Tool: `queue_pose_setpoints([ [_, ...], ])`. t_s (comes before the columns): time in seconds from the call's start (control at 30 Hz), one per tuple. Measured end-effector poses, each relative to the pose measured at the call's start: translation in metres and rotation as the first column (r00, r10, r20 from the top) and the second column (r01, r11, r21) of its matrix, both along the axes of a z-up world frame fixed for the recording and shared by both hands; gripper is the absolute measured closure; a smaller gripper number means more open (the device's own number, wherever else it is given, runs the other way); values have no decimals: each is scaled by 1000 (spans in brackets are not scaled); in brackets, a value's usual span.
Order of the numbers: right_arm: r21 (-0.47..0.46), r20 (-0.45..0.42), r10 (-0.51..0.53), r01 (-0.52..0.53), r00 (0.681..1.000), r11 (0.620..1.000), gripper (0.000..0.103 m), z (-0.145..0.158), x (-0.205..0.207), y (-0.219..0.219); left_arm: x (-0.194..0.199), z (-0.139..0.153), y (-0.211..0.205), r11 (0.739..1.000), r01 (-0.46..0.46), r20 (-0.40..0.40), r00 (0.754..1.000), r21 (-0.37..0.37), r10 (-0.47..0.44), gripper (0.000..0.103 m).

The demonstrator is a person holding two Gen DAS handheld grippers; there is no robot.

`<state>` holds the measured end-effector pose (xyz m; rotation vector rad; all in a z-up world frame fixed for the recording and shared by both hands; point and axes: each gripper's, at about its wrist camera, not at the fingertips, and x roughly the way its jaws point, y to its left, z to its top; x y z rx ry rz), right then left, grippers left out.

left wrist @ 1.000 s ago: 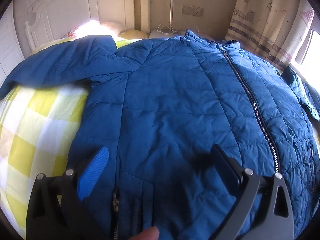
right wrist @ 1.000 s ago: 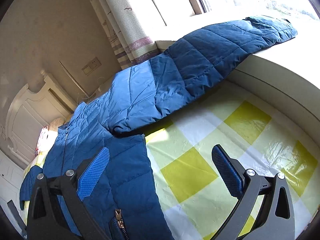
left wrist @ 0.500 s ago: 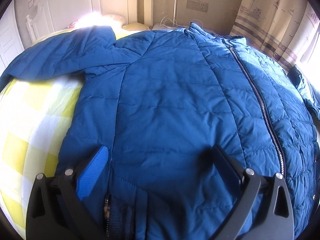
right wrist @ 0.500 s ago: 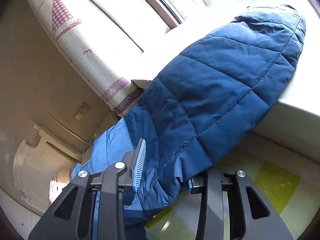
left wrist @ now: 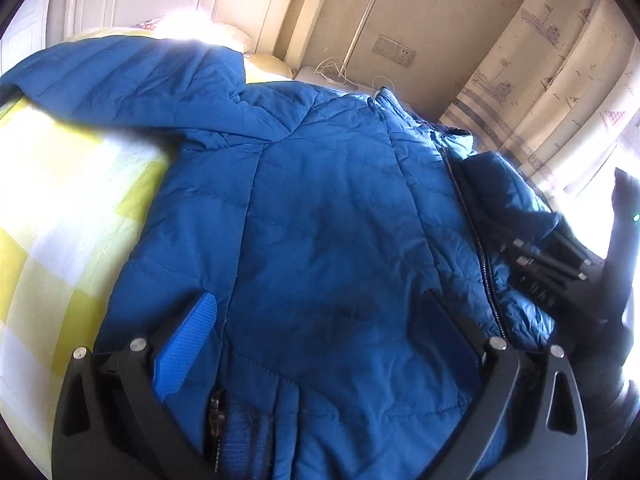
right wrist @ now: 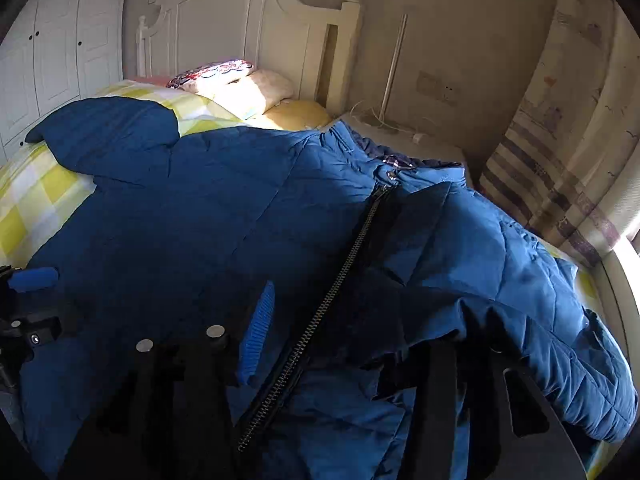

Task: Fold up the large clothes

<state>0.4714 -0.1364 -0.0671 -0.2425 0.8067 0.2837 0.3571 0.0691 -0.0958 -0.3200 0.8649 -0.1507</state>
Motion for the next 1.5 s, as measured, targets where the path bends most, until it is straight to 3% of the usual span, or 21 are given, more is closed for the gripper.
queue_pose_setpoints([
  [0.03, -35, -40, -12, 10, 999, 999, 28, -8, 2, 1, 0, 0, 2, 1000, -1, 3, 1000, -16, 1, 3],
  [0.1, 33, -49, -26, 28, 998, 999, 14, 1, -8, -8, 0, 0, 2, 1000, -1, 6, 1000, -17, 1, 3],
  [0.37, 286, -165, -128, 171, 978, 943, 13, 21, -81, -75, -1, 2, -1, 1000, 0, 12, 1000, 7, 0, 3],
  [0.43, 341, -190, -148, 207, 971, 917, 13, 18, -104, -93, -5, 7, -10, 997, 11, 27, 1000, 73, -13, 4],
  [0.5, 378, -216, -199, 270, 956, 885, 13, 12, -127, -115, -12, 21, -39, 974, 82, 90, 991, 210, -103, 7],
  [0.6, 481, -208, -309, 372, 928, 794, 21, 10, -164, -153, -24, 45, -108, 875, 195, 177, 938, 443, -299, 7],
  [0.67, 542, -231, -338, 409, 912, 734, 28, 6, -180, -169, -29, 57, -159, 797, 291, 195, 873, 529, -448, 7],
  [0.8, 519, -236, -369, 438, 899, 734, 38, -4, -190, -175, -27, 63, -264, 620, 417, 164, 728, 665, -665, 13],
  [0.87, 520, -230, -369, 434, 900, 736, 38, -4, -191, -176, -20, 56, -311, 521, 469, 97, 671, 713, -735, 30],
  [0.93, 522, -219, -373, 431, 902, 736, 38, -6, -192, -176, -12, 44, -349, 438, 497, 32, 633, 749, -774, 40],
  [1.03, 508, -204, -379, 429, 903, 747, 38, -6, -192, -172, -9, 30, -386, 344, 499, -17, 586, 795, -810, 48],
  [1.07, 505, -202, -380, 428, 903, 749, 38, -5, -192, -172, -10, 26, -395, 310, 498, -34, 568, 810, -823, 63],
  [1.1, 505, -200, -381, 428, 903, 750, 38, -6, -192, -170, -10, 22, -399, 296, 481, -40, 573, 826, -819, 78],
  [1.13, 508, -200, -380, 428, 903, 748, 38, -5, -190, -168, -5, 25, -399, 327, 488, -34, 594, 809, -804, 88],
  [1.17, 514, -201, -379, 427, 903, 744, 38, -6, -190, -169, 1, 34, -392, 405, 529, -3, 610, 745, -792, 91],
  [1.23, 527, -202, -376, 424, 904, 737, 38, -6, -194, -169, 21, 60, -356, 612, 586, 97, 675, 531, -731, 95],
  [1.3, 531, -201, -374, 422, 905, 735, 38, -6, -195, -170, 43, 82, -292, 800, 574, 188, 778, 175, -599, 96],
  [1.33, 531, -200, -374, 421, 906, 735, 38, -6, -196, -170, 52, 87, -253, 851, 523, 229, 834, -37, -503, 96],
  [1.37, 532, -200, -374, 421, 906, 735, 38, -6, -196, -170, 59, 84, -208, 854, 456, 250, 883, -251, -397, 96],
  [1.43, 533, -201, -372, 420, 906, 735, 38, -9, -196, -174, 65, 59, -123, 796, 262, 204, 963, -546, -177, 95],
  [1.5, 533, -202, -370, 419, 907, 735, 37, -9, -196, -174, 66, 29, -65, 774, 109, 109, 993, -624, -52, 94],
])
